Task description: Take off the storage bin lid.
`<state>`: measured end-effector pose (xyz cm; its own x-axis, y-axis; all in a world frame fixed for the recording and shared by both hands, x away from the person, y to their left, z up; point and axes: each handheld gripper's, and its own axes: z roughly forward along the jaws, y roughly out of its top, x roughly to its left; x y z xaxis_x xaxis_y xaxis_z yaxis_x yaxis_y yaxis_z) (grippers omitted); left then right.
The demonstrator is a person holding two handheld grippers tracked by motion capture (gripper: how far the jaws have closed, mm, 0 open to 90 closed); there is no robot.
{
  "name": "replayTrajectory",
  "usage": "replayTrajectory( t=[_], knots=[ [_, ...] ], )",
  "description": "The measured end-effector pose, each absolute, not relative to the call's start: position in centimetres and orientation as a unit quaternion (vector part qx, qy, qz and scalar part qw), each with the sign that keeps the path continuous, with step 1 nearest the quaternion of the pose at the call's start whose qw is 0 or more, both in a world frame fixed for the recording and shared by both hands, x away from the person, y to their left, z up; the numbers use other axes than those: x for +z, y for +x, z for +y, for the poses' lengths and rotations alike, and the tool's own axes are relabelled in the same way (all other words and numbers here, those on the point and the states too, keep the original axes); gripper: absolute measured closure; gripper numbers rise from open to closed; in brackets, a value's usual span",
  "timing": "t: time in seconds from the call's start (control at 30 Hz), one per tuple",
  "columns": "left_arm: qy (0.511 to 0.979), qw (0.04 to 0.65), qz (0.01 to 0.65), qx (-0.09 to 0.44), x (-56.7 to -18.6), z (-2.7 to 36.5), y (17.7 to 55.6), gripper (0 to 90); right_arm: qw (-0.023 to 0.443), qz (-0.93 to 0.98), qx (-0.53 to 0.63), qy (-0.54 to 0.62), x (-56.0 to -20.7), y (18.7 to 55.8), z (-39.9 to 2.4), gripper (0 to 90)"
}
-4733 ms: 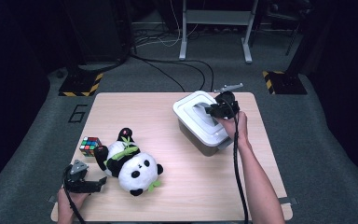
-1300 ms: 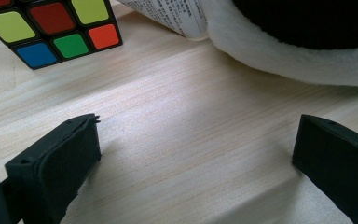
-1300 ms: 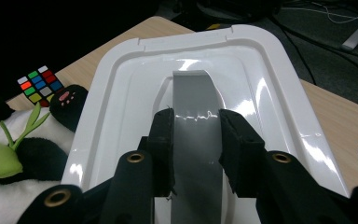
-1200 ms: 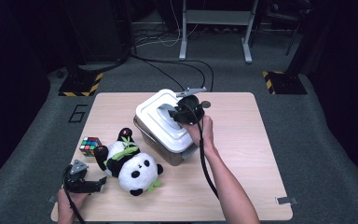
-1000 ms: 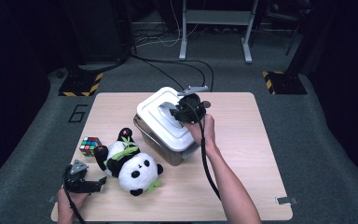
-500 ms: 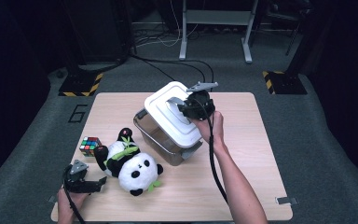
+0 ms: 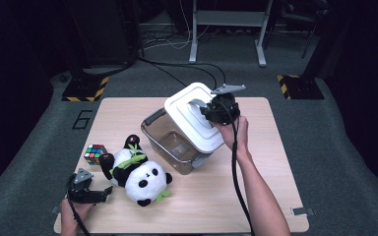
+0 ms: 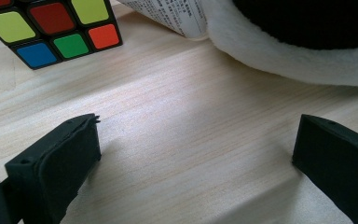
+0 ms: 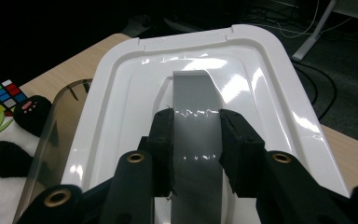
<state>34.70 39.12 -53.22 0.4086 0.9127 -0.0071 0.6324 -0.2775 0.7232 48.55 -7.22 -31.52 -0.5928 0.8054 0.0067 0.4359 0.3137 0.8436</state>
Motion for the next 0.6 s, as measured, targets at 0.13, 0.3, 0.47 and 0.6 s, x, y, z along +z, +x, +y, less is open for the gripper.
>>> replayTrajectory(
  t=[0.13,0.3,0.47,0.6],
  knots=[
    [0.77,0.333,0.502,0.211,-53.2,39.1,34.7,0.5,0.218,0.777,0.431,0.404,-31.4,48.5,-8.2,66.8],
    [0.77,0.332,0.502,0.211,-53.2,39.1,34.7,0.5,0.222,0.771,0.431,0.412,-31.4,48.5,-9.2,66.8],
    [0.771,0.332,0.501,0.211,-53.2,39.1,34.7,0.5,0.226,0.765,0.43,0.423,-31.4,48.4,-10.5,66.8],
    [0.77,0.332,0.501,0.211,-53.2,39.1,34.7,0.5,0.231,0.758,0.429,0.433,-31.4,48.4,-11.7,66.8]
  ],
)
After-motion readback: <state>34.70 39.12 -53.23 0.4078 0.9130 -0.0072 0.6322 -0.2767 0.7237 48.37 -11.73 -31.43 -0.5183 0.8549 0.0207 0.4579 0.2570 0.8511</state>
